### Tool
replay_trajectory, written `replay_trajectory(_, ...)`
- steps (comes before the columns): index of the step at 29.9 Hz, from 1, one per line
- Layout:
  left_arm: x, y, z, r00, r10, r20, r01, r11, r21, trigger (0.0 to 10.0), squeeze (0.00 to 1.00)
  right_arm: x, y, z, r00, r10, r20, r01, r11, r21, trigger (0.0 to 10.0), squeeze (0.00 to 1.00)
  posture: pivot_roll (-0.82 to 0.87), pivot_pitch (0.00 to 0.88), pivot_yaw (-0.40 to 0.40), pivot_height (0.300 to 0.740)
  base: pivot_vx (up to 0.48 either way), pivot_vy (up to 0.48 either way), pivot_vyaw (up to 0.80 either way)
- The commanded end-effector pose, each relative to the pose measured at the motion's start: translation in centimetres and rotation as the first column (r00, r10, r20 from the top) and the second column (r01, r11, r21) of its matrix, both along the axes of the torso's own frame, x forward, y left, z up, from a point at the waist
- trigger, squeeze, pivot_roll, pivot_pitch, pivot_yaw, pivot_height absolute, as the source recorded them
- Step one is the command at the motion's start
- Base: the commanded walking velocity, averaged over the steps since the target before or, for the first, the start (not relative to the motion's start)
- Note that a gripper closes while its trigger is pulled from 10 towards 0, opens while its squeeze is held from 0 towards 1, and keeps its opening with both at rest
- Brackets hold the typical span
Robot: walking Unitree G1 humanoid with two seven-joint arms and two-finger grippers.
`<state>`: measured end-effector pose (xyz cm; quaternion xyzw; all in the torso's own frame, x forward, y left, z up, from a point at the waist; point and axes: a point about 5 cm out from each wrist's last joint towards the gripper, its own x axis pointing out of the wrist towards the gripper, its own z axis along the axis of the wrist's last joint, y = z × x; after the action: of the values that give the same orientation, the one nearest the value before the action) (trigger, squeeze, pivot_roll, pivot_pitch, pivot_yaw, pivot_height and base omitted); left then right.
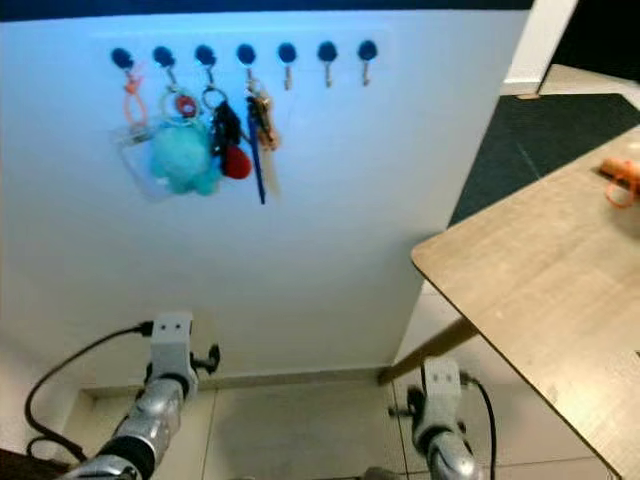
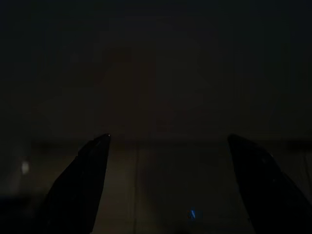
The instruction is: Hang keys on a hook
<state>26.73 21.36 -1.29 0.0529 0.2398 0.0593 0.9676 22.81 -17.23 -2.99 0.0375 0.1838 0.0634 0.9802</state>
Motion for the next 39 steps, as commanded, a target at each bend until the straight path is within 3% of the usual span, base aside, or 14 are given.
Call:
replay_trajectory(1,0.7,0.8,1.2,0.996,-0.075,0.052,0.072,0.995,0.068,10.0,0.0,2.0,1.1,2.8,0.984,0.07,0.164,-0.074,0.997,0.02,10.0,0.0,0.04,0.078,0.028,0.74,0.0,0.0,0.0)
replay_trajectory(9,2.7,-0.2,6.3,0.879,-0.369,0.301,0.361,0.929,0.084,10.0,0.0,5.5,2.2,10.9,0.859,0.089,0.505,-0.113,0.993,0.017,10.0,0.0,0.01,0.091,0.027,0.74,0.0,0.0,0.0)
replay_trajectory(14,2.0,-2.1,9.9,0.647,-0.667,0.37,0.685,0.722,0.103,10.0,0.0,6.1,1.9,16.3,0.74,0.053,0.671,-0.101,0.994,0.032,10.0,0.0,0.0,0.083,0.018,0.74,0.0,0.0,0.0)
replay_trajectory(17,1.8,-2.4,10.5,0.61,-0.697,0.377,0.722,0.685,0.098,10.0,0.0,6.2,1.9,17.1,0.723,0.05,0.689,-0.1,0.994,0.033,10.0,0.0,0.0,0.083,0.018,0.74,0.0,0.0,0.0)
replay_trajectory(19,1.0,-3.7,12.0,0.52,-0.746,0.416,0.799,0.597,0.073,10.0,0.0,6.2,1.6,19.1,0.678,0.041,0.734,-0.099,0.994,0.036,10.0,0.0,0.0,0.081,0.014,0.74,0.0,0.0,0.0)
replay_trajectory(20,1.0,-3.7,12.0,0.52,-0.746,0.416,0.799,0.597,0.073,10.0,0.0,6.2,1.6,19.1,0.678,0.041,0.734,-0.099,0.994,0.036,10.0,0.0,0.0,0.081,0.014,0.74,0.0,0.0,0.0)
replay_trajectory(21,0.5,-4.6,12.8,0.47,-0.765,0.44,0.836,0.546,0.057,10.0,0.0,6.2,1.6,20.4,0.651,0.038,0.759,-0.103,0.994,0.038,10.0,0.0,0.0,0.081,0.013,0.74,0.0,0.0,0.0)
replay_trajectory(24,0.0,-5.5,13.5,0.424,-0.78,0.46,0.867,0.496,0.043,10.0,0.0,6.2,1.6,21.5,0.627,0.039,0.778,-0.113,0.993,0.041,10.0,0.0,0.0,0.081,0.013,0.74,0.0,0.0,0.0)
replay_trajectory(26,-1.2,-7.3,14.7,0.334,-0.806,0.489,0.916,0.4,0.035,10.0,0.0,6.1,1.9,23.6,0.583,0.049,0.811,-0.146,0.988,0.045,10.0,0.0,0.0,0.082,0.012,0.74,0.0,0.0,0.0)
replay_trajectory(27,-1.2,-7.3,14.7,0.334,-0.806,0.489,0.916,0.4,0.035,10.0,0.0,6.1,1.9,23.6,0.583,0.049,0.811,-0.146,0.988,0.045,10.0,0.0,0.0,0.082,0.012,0.74,0.0,0.0,0.0)
replay_trajectory(30,-2.5,-9.7,16.4,0.228,-0.816,0.531,0.954,0.297,0.047,10.0,0.0,6.0,2.3,26.2,0.529,0.05,0.847,-0.171,0.984,0.049,10.0,0.0,0.0,0.083,0.011,0.74,0.0,0.0,0.0)
replay_trajectory(35,-2.3,-10.9,18.0,0.214,-0.787,0.579,0.95,0.306,0.065,10.0,0.0,6.3,2.6,27.5,0.505,0.052,0.862,-0.172,0.984,0.042,10.0,0.0,0.0,0.084,0.01,0.74,0.0,0.0,0.0)
replay_trajectory(36,-1.4,-11.2,19.3,0.246,-0.758,0.604,0.927,0.366,0.082,10.0,0.0,6.7,2.7,28.2,0.501,0.062,0.863,-0.157,0.987,0.02,10.0,0.0,0.0,0.086,0.008,0.74,0.0,0.0,0.0)
replay_trajectory(39,-0.7,-11.4,20.5,0.267,-0.734,0.625,0.906,0.412,0.098,10.0,0.0,7.1,2.7,28.6,0.506,0.069,0.86,-0.133,0.991,-0.001,10.0,0.0,0.0,0.088,0.008,0.74,0.0,0.0,0.0)
